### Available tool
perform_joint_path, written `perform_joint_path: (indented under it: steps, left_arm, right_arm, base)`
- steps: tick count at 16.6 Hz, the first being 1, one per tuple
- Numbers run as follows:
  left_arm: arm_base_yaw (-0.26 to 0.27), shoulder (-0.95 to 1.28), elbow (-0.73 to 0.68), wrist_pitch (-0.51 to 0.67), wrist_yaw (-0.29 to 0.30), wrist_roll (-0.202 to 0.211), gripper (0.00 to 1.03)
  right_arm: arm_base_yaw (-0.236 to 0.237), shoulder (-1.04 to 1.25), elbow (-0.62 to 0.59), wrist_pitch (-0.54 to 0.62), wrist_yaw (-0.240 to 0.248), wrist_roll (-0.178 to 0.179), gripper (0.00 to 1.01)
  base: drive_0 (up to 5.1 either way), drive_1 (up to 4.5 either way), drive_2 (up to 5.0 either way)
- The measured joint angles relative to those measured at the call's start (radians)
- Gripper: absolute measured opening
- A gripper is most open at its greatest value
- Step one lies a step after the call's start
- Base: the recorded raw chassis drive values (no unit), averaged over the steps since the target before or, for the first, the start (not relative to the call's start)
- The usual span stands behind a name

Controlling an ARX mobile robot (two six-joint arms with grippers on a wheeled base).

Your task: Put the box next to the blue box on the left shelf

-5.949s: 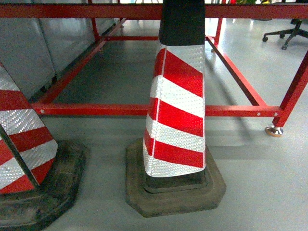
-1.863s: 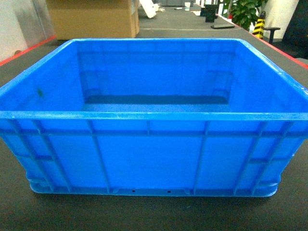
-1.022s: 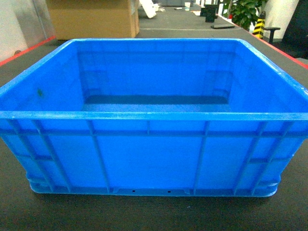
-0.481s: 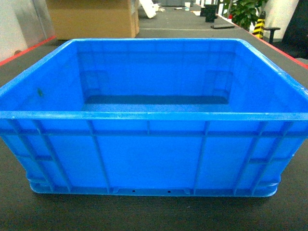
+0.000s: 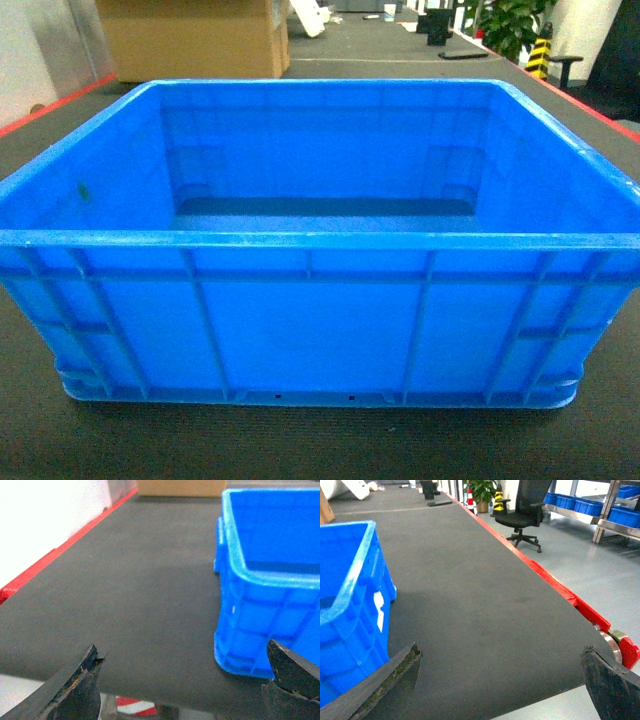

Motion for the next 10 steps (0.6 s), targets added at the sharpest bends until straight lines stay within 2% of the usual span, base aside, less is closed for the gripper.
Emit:
perform_joint_path:
  steps: [1,2,3,4,10]
  left_arm:
    - [0.068,0.303,0.135,0.202,0.108,0.0,0.98]
    - [0.047,0.735,0.427,0.391,0.172,0.019,0.98]
    - [0.033,0.931,0.564,0.324,0.171,-0.003,0.98]
    - [0.027,1.018,0.618,0.29,0.163,-0.008,0.98]
    - [0.016,1.215,0.766,0.199,0.148,-0.037,0.98]
  right_arm:
    - [0.031,0.278,0.103,0.199,-0.048,0.002,0.98]
    - [0.011,0.649,0.404,0.169,-0.156,-0.019,0.98]
    - [0.0,0.829,0.537,0.103,-0.218,-0.013,0.98]
    - [-0.003,0.908,0.596,0.069,-0.243,-0.004,0.98]
    - [-0.008,1.109,0.764,0.012,-0.284,0.011,0.98]
  base:
    - [0.0,0.0,0.0]
    - [0.0,0.0,0.0]
    - [0.0,0.0,0.0]
    - [0.0,0.0,0.0]
    - [0.0,0.0,0.0]
